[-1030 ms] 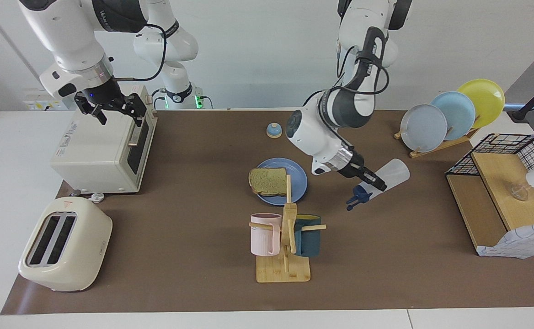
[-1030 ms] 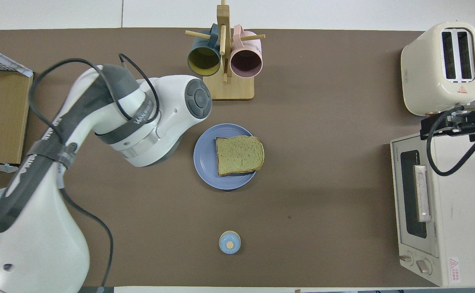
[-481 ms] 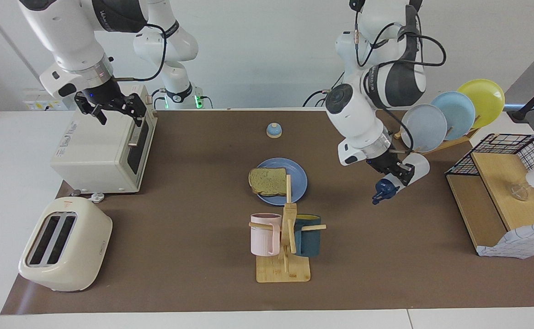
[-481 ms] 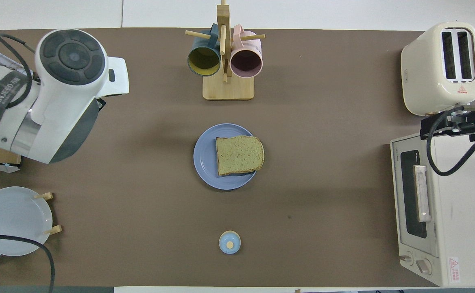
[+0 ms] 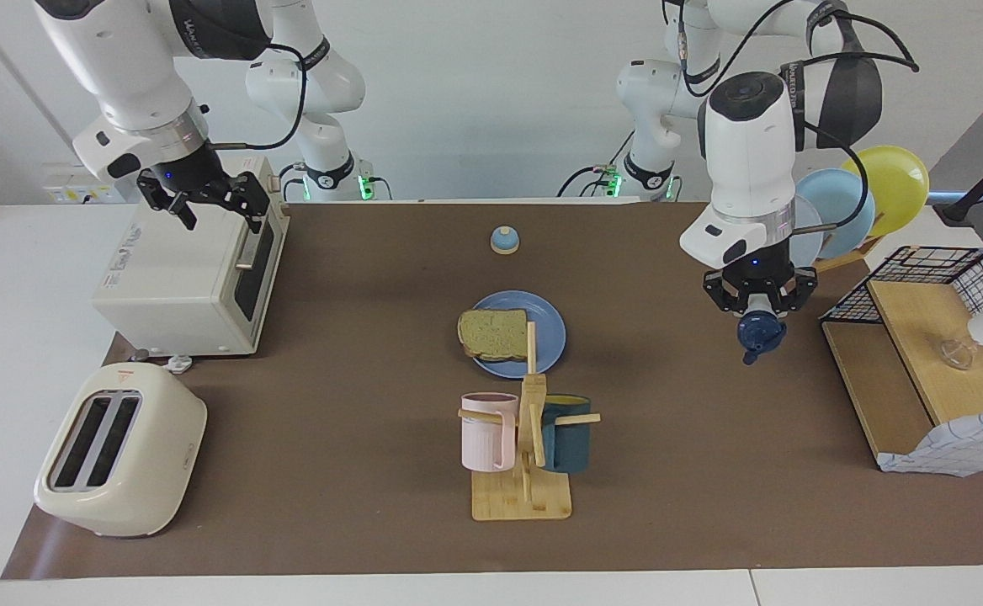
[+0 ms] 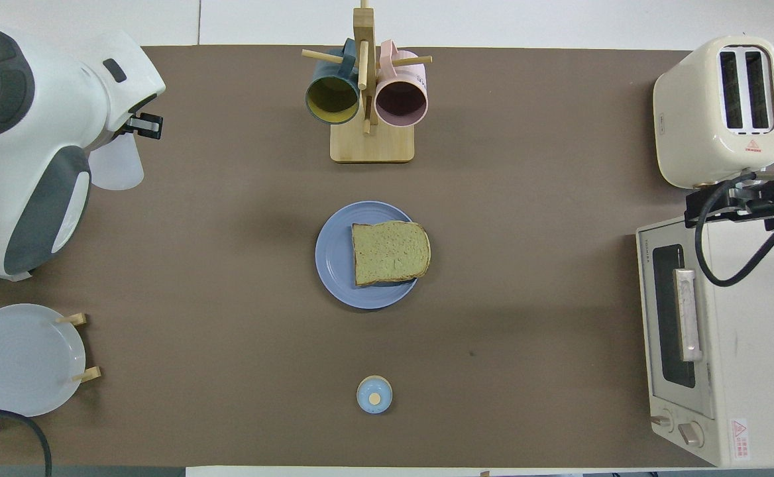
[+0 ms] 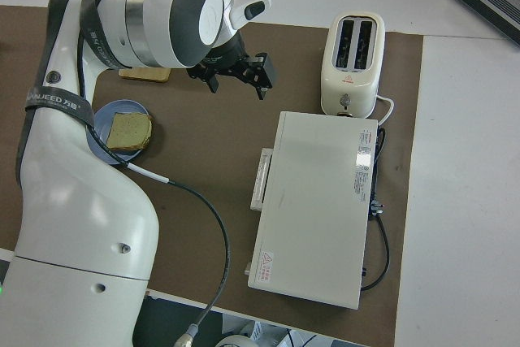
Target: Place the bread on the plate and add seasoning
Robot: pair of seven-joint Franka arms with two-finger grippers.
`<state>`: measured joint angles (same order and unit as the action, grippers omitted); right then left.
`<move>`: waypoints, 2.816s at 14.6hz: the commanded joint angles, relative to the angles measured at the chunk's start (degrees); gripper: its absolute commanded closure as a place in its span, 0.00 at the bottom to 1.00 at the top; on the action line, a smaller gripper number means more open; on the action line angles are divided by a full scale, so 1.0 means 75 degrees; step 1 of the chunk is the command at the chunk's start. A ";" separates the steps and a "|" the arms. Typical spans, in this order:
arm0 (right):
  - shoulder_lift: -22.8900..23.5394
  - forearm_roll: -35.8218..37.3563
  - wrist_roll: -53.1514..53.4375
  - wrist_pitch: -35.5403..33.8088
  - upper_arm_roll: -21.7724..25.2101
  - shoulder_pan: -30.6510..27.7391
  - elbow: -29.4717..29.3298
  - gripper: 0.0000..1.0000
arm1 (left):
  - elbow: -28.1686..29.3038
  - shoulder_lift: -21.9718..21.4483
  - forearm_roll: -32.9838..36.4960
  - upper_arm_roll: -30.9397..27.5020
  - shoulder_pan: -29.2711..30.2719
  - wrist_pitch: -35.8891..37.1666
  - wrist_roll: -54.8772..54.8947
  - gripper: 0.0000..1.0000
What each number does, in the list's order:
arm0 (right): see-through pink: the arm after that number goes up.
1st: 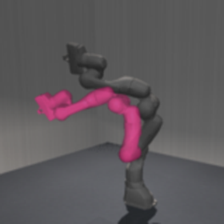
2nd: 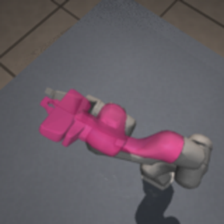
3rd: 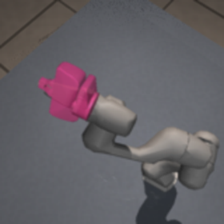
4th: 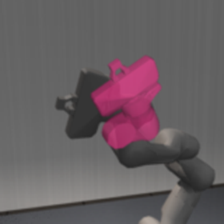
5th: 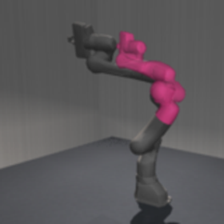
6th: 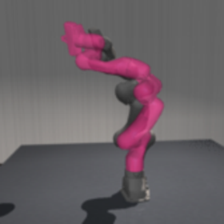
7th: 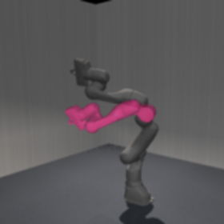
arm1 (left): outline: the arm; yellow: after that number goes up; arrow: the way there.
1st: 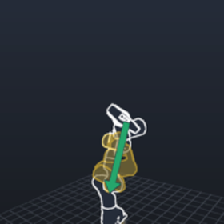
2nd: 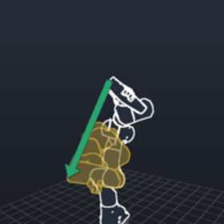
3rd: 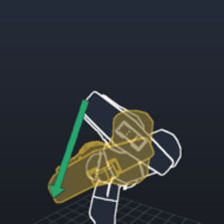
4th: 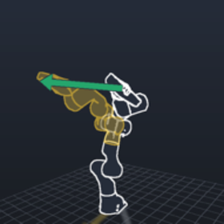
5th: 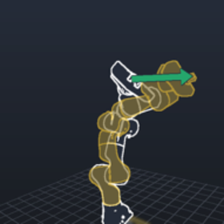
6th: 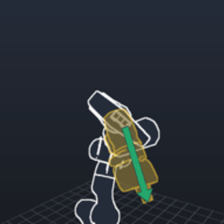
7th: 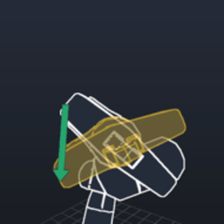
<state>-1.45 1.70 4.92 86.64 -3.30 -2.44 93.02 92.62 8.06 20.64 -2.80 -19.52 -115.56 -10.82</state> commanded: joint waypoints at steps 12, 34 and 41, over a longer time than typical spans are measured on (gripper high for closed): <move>-0.0052 0.0113 -0.0199 -0.0102 0.0030 -0.0003 -0.0016 0.00 | 0.3878 -0.1274 -0.0408 0.0057 0.0775 -0.6572 -0.2707 0.97; -0.0052 0.0113 -0.0199 -0.0102 0.0030 -0.0003 -0.0016 0.00 | 0.5229 0.0858 0.0763 -0.0049 0.1138 -1.1287 -0.2390 0.98; -0.0052 0.0113 -0.0199 -0.0102 0.0030 -0.0003 -0.0016 0.00 | 0.4994 0.1210 0.1430 -0.0189 0.1068 -1.1288 -0.2320 0.98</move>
<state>-1.45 1.70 4.92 86.64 -3.30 -2.44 93.02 131.24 15.96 29.41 -3.04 -11.08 -198.94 -28.85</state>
